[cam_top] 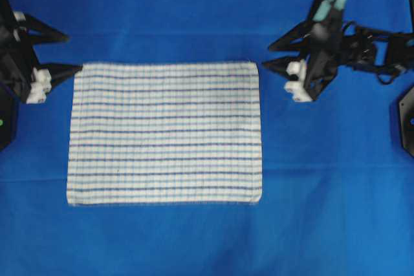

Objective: Fold the blue towel.
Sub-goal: 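Move both grippers to the towel's top corners and pinch them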

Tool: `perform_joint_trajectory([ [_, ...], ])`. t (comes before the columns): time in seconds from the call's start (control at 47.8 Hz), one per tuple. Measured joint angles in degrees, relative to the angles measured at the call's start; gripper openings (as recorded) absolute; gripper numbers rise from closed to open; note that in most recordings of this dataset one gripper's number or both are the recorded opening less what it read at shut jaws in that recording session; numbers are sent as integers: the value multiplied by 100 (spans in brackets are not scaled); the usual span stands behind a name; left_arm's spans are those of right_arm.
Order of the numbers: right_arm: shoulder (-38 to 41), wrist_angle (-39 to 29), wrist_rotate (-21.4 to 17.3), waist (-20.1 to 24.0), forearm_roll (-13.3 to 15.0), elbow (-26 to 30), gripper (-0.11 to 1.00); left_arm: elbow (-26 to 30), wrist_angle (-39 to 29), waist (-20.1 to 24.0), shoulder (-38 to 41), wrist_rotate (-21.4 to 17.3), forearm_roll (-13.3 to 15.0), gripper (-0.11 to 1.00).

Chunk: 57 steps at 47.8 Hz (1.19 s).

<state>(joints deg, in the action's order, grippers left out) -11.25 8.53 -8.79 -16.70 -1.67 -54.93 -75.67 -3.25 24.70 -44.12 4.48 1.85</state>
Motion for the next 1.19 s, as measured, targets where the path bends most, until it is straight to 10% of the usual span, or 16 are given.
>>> perform_joint_trajectory([
  [0.963, 1978, -9, 0, -272, -18, 826, 52, 334, 114, 483, 2540, -26, -9, 82],
  [1.194, 2021, -220, 0, -325, -18, 896, 17, 492, -35, 483, 2813, -70, 0, 44],
])
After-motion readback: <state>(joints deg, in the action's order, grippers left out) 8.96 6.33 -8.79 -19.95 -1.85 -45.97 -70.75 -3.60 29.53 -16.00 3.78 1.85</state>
